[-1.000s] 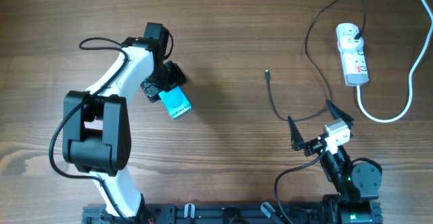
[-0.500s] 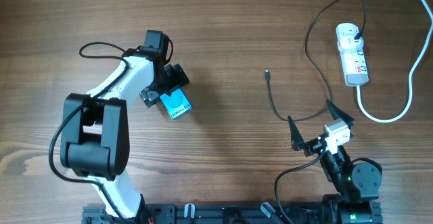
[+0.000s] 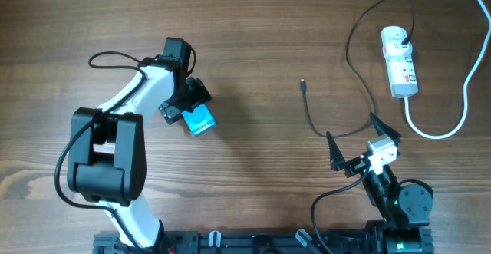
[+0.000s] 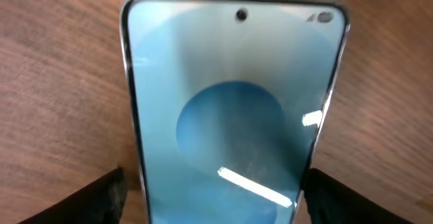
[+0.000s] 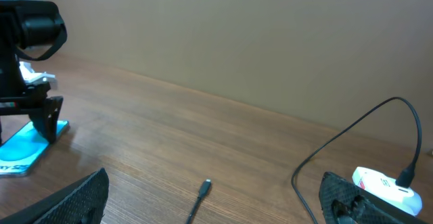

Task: Plug charger to phone and switch on socket
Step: 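Hold the phone upright with the left gripper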

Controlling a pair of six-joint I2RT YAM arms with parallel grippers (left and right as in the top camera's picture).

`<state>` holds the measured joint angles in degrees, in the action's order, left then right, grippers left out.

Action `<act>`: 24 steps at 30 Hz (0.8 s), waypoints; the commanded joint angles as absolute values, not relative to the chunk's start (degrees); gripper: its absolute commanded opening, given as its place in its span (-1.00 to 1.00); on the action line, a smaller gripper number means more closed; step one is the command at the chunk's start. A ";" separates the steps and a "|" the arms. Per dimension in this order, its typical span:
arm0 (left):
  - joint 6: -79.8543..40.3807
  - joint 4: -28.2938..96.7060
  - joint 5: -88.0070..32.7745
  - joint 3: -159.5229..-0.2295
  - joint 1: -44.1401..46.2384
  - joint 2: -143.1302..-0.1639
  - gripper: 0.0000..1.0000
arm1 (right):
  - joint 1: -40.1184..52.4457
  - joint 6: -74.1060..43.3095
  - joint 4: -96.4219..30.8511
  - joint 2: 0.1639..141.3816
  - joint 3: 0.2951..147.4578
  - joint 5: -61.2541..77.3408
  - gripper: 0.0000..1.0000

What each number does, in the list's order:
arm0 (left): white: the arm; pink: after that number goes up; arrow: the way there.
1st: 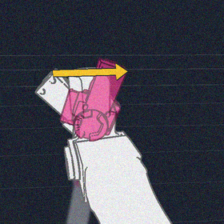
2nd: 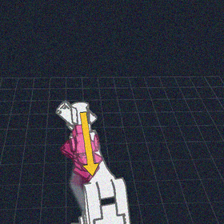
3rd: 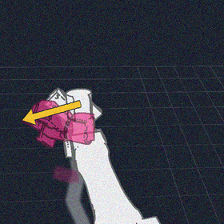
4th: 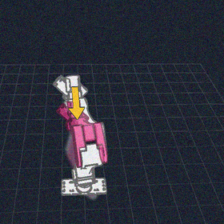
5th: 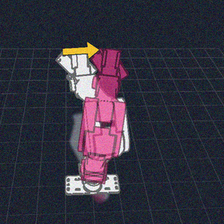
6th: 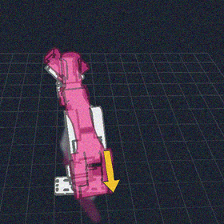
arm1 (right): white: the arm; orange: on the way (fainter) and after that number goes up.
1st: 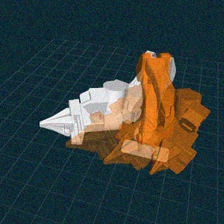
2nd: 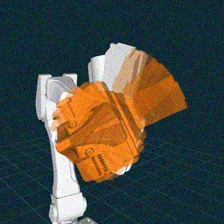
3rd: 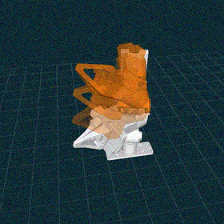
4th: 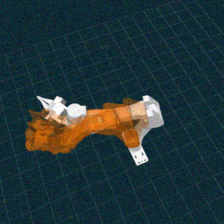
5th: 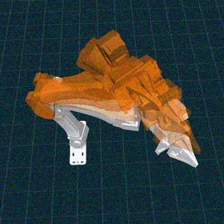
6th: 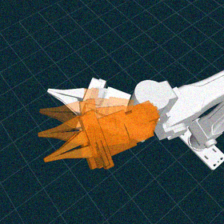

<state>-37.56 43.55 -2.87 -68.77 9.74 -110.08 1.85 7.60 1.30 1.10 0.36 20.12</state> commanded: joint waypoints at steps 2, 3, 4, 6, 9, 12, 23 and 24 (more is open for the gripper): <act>-37.69 45.84 -0.64 -67.51 9.61 -112.29 0.61 | 2.09 7.51 1.63 1.08 0.30 20.58 1.00; -37.71 45.84 -0.34 -67.51 9.63 -112.29 0.61 | 2.09 7.51 1.63 1.08 0.30 20.58 0.99; -37.71 44.91 -0.36 -67.51 9.63 -112.29 0.66 | 2.09 7.51 1.63 1.08 0.30 20.58 0.99; -37.71 42.54 -0.36 -67.51 9.63 -112.29 0.77 | 2.09 7.51 1.63 1.08 0.30 20.58 0.99; -37.71 40.21 -0.36 -67.51 9.63 -112.29 0.76 | 2.09 7.49 1.63 1.08 0.30 20.58 0.99; -37.71 40.34 -0.36 -67.51 9.93 -112.29 0.72 | 2.09 7.51 1.63 1.08 0.30 20.58 0.99; -33.04 39.94 0.08 -67.48 10.17 -112.31 0.63 | 2.09 7.51 1.63 1.08 0.30 20.58 1.00; -33.04 40.56 0.08 -67.48 10.24 -112.31 0.63 | 2.09 7.51 1.63 1.08 0.30 20.58 0.99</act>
<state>-35.00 40.25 0.14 -68.71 10.02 -110.26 1.85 7.60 1.30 1.13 0.36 20.12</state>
